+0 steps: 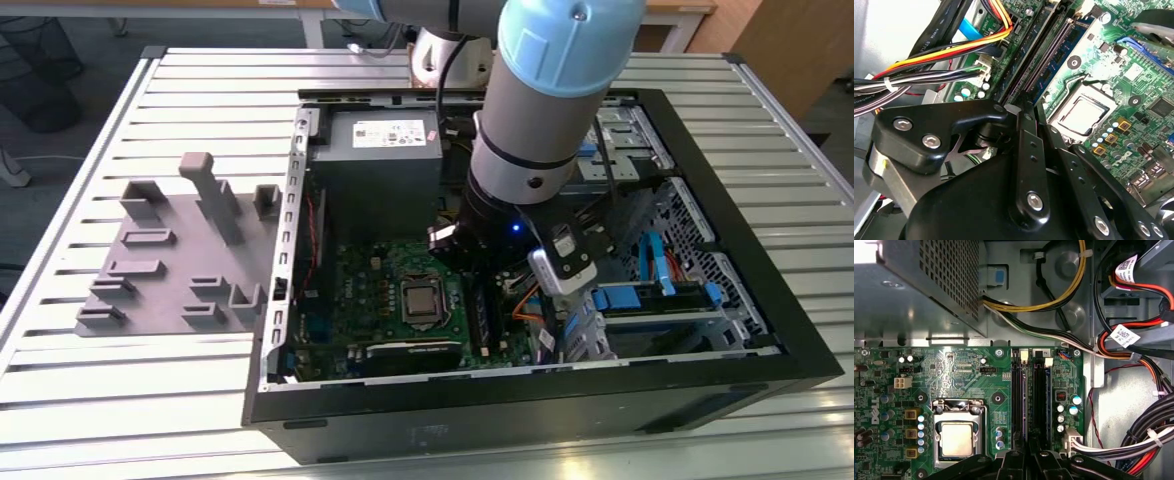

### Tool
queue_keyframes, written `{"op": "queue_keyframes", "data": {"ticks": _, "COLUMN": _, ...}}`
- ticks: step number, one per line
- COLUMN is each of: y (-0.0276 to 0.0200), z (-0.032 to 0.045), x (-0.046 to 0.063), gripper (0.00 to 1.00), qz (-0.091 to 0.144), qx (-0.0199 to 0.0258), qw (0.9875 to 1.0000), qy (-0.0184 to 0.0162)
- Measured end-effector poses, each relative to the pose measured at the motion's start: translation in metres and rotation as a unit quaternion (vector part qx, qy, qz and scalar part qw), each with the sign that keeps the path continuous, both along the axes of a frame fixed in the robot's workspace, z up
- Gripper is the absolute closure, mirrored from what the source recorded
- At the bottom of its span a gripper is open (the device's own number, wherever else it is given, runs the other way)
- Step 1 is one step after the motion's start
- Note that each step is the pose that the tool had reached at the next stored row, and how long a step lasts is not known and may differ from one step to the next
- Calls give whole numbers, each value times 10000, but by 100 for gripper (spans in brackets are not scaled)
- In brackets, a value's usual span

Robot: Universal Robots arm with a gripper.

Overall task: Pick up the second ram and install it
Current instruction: 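Insert the second ram into the second slot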

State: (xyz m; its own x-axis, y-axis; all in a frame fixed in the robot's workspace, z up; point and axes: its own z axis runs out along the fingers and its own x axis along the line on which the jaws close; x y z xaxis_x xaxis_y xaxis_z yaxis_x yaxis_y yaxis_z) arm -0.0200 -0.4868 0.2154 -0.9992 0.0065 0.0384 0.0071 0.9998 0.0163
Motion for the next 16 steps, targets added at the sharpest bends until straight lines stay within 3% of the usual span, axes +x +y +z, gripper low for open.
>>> {"op": "queue_keyframes", "data": {"ticks": 16, "y": 17, "z": -44, "x": -2, "gripper": 86, "qz": 0, "qx": 0, "qw": 10000, "qy": 19}}
